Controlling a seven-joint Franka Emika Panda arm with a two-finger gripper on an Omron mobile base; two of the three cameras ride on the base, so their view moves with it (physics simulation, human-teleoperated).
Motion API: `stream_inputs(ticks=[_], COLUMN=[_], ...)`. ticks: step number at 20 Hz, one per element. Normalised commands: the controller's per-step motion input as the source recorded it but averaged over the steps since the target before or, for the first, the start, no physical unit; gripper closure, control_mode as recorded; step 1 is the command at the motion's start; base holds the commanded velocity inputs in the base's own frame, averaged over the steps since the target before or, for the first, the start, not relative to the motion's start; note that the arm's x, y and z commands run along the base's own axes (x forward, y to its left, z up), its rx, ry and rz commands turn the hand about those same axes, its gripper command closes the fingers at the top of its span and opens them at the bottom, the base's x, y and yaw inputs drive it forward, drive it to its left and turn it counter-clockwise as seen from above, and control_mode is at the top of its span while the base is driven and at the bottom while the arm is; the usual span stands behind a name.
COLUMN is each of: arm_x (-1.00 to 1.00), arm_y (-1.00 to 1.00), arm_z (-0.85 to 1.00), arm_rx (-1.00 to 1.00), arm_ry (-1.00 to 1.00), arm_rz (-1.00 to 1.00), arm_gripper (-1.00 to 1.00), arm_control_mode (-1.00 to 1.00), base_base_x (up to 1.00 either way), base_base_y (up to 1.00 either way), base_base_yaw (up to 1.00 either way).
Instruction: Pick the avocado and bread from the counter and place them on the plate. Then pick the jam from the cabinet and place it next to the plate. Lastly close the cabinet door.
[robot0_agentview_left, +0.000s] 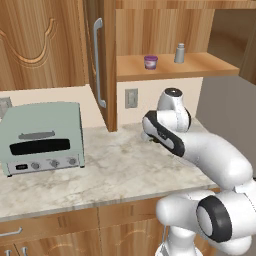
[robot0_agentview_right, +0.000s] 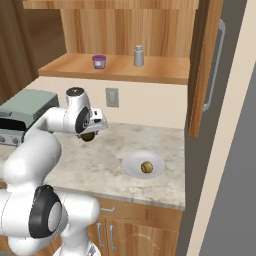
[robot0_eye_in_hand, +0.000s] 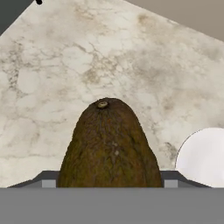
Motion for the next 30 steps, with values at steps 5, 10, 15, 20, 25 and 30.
stream_inputs(ticks=[5,10,15,20,25,30], arm_x=[-0.08,0.00,0.00,0.00,0.00,0.06], arm_y=[-0.69,-0.63,-0.53,-0.42,-0.32,-0.21], arm_z=[0.04,0.00,0.00,0.00,0.00,-0.07], arm_rx=[0.01,0.00,0.00,0.00,0.00,0.00], arm_ry=[0.06,0.10,0.07,0.02,0.00,0.02], arm_rz=[-0.08,-0.04,-0.02,0.00,0.00,0.00], arm_gripper=[1.00,1.00,1.00,1.00,1.00,1.00], arm_control_mode=[-1.00,-1.00,-1.00,-1.00,-1.00,-1.00], base_base_x=[0.00,0.00,0.00,0.00,0.00,0.00], base_base_y=[0.00,0.00,0.00,0.00,0.00,0.00], base_base_yaw=[0.00,0.00,0.00,0.00,0.00,0.00])
